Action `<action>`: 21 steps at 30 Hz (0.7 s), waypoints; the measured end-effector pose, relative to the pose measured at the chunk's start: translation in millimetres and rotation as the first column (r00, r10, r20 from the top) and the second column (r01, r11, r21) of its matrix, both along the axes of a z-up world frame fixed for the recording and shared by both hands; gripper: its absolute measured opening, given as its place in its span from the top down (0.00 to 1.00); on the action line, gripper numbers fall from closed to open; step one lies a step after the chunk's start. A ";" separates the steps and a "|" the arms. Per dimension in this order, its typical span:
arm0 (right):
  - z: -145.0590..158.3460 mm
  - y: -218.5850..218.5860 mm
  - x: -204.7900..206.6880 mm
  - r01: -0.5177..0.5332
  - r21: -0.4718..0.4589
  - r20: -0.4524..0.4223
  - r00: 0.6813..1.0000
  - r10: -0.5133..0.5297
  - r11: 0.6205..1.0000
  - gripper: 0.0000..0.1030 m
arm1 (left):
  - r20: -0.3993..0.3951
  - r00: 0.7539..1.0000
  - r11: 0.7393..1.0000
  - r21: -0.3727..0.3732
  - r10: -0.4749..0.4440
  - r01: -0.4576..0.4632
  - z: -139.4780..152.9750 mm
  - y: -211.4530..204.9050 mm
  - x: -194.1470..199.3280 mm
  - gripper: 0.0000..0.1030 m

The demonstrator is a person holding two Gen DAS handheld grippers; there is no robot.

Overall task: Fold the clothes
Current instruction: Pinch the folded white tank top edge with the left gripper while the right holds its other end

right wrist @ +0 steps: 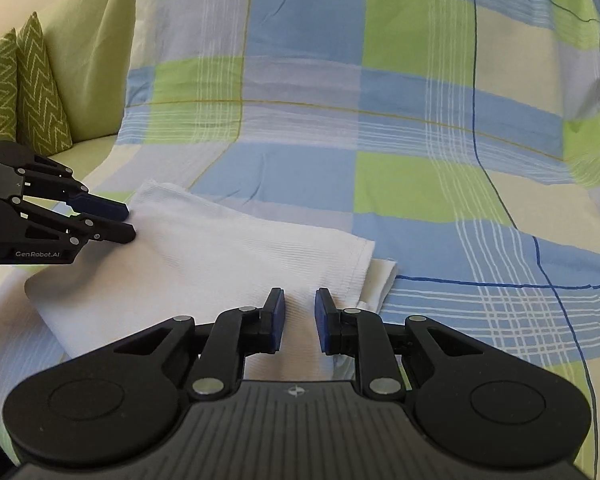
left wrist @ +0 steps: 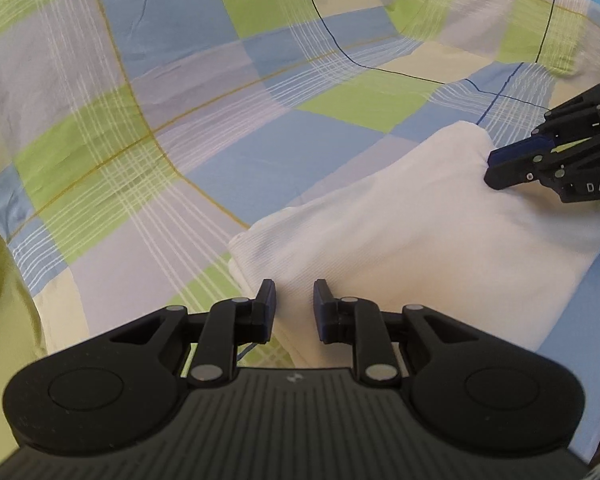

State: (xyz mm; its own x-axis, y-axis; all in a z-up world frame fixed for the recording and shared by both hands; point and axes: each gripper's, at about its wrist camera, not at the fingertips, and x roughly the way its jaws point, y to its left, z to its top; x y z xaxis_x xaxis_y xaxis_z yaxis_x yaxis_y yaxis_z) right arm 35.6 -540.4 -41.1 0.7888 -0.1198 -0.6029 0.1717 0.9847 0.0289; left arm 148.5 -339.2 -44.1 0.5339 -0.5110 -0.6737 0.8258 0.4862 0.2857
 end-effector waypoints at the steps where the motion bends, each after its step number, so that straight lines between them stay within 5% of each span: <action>1: 0.1 0.3 0.4 0.004 0.001 -0.004 1.000 -0.004 1.000 0.80 | 0.002 1.000 1.000 0.002 -0.001 0.001 -0.1 -0.3 -0.1 0.82; 21: 10.9 14.1 -17.5 0.016 -0.042 -0.040 0.999 -0.018 0.999 0.75 | 0.035 0.999 0.999 -0.020 0.036 -0.035 2.0 11.1 3.7 0.82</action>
